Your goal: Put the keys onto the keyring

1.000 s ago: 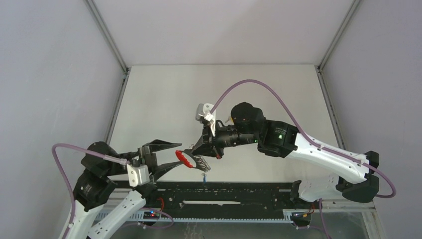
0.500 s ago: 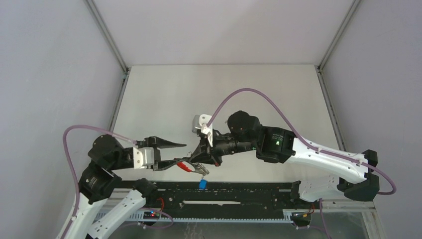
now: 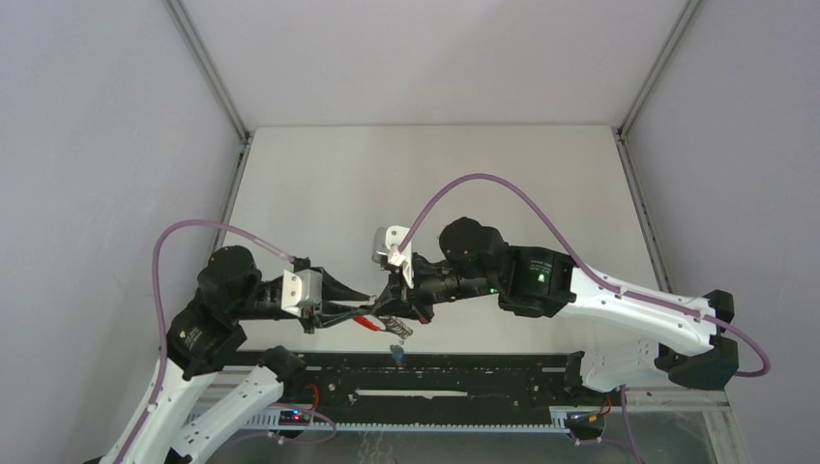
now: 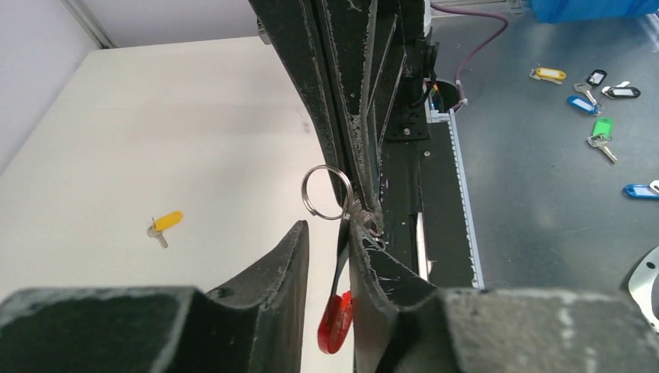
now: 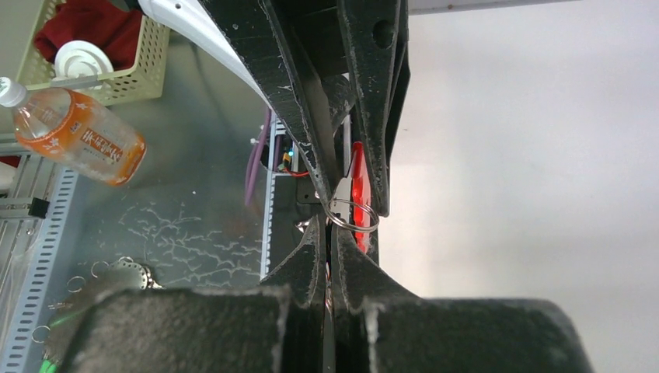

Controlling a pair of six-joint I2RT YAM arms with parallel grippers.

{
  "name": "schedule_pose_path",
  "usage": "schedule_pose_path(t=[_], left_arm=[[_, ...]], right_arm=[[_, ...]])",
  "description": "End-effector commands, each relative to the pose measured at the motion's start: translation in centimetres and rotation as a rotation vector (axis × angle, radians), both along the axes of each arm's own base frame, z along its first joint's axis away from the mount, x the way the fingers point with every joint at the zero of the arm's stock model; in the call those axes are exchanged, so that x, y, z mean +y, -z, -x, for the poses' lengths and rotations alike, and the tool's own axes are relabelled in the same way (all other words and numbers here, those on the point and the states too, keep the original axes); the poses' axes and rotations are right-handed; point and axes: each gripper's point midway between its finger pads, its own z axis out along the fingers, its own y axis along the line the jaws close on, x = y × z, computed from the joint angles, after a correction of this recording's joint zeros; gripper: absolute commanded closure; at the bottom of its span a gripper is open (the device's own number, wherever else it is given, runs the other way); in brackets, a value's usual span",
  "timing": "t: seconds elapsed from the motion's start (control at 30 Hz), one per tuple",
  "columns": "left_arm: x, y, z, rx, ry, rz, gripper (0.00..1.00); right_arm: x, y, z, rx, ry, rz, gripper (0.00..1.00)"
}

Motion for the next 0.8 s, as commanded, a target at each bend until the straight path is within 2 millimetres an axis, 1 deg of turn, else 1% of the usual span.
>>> schedule_pose_path(t=[0.0, 0.07, 0.2, 0.3, 0.37, 0.53, 0.57, 0.63, 0.77], left_arm=[[-0.1, -1.3, -0.9, 0.045, -0.059, 0.022, 0.73], [-0.2, -1.7, -0.3, 0.060, -0.033, 0.041, 0.79], [-0.3, -2.5, 2.1, 0.051, 0.089, 0.074, 0.85], [-0.2, -2.6, 3.4, 0.033, 0.154, 0.089, 0.95], [-0.2, -2.5, 4.1, 0.028, 0.194, 0.092, 0.99], [-0.2, -2.2, 4.4, 0.037, 0.213, 0.083, 1.00], [-0.1, -2.2, 4.3, 0.027, 0.211, 0.081, 1.00], [-0.1, -1.8, 4.1, 0.010, 0.204, 0.071, 1.00], [0.3, -1.0, 4.1, -0.060, 0.208, 0.037, 1.00]], right_arm=[[0.4, -3.3, 1.0, -0.035, -0.045, -0.078, 1.00], [0.5, -3.1, 1.2, -0.031, -0.054, -0.066, 1.00], [0.5, -2.6, 1.1, -0.025, -0.052, -0.052, 1.00], [0.5, -2.2, 1.1, -0.018, -0.052, -0.050, 1.00], [0.5, -1.9, 1.1, -0.010, -0.055, -0.049, 1.00], [0.5, -1.9, 1.4, 0.017, -0.084, -0.060, 1.00], [0.5, -2.0, 1.6, 0.025, -0.095, -0.065, 0.95], [0.3, -2.3, 1.9, 0.045, -0.119, -0.077, 0.81], [-0.6, -3.8, 2.7, 0.073, -0.177, -0.134, 0.63]])
